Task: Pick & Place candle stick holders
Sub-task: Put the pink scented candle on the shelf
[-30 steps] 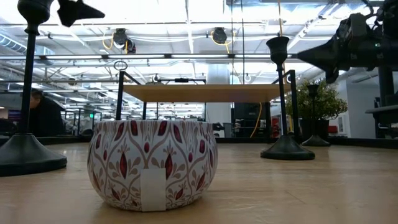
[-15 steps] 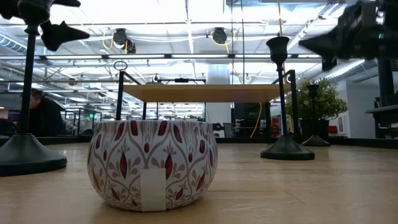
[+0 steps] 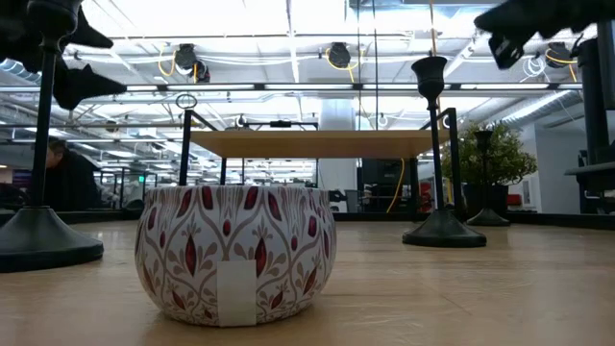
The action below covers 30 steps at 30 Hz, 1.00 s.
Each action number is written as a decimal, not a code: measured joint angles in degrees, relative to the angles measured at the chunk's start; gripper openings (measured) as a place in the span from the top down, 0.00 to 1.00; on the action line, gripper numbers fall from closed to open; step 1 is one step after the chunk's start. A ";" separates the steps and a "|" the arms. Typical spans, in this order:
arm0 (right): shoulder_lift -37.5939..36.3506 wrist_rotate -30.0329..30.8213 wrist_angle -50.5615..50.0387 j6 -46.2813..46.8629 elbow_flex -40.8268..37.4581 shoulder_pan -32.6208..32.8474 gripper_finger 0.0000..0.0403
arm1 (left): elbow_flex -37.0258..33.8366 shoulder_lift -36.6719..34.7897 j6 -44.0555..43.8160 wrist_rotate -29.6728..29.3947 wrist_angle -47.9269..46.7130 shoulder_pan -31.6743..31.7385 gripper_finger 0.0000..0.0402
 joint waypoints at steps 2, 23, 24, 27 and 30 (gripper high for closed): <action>2.64 0.00 -3.79 0.27 3.90 1.87 1.00 | -0.21 0.07 0.00 -0.16 0.13 0.00 0.10; 32.41 4.83 -27.38 9.55 30.49 22.37 1.00 | -1.43 0.05 0.39 -1.00 0.20 0.00 0.10; 33.50 4.78 -27.96 10.79 31.22 23.24 1.00 | -1.43 0.05 0.34 -1.00 0.20 0.00 0.10; 36.01 4.60 -30.23 15.79 33.10 25.94 1.00 | -1.43 0.05 0.04 -1.00 0.20 0.00 0.10; 37.37 4.40 -31.98 22.99 33.73 28.90 1.00 | -1.43 0.05 -0.36 -1.02 0.17 0.00 0.10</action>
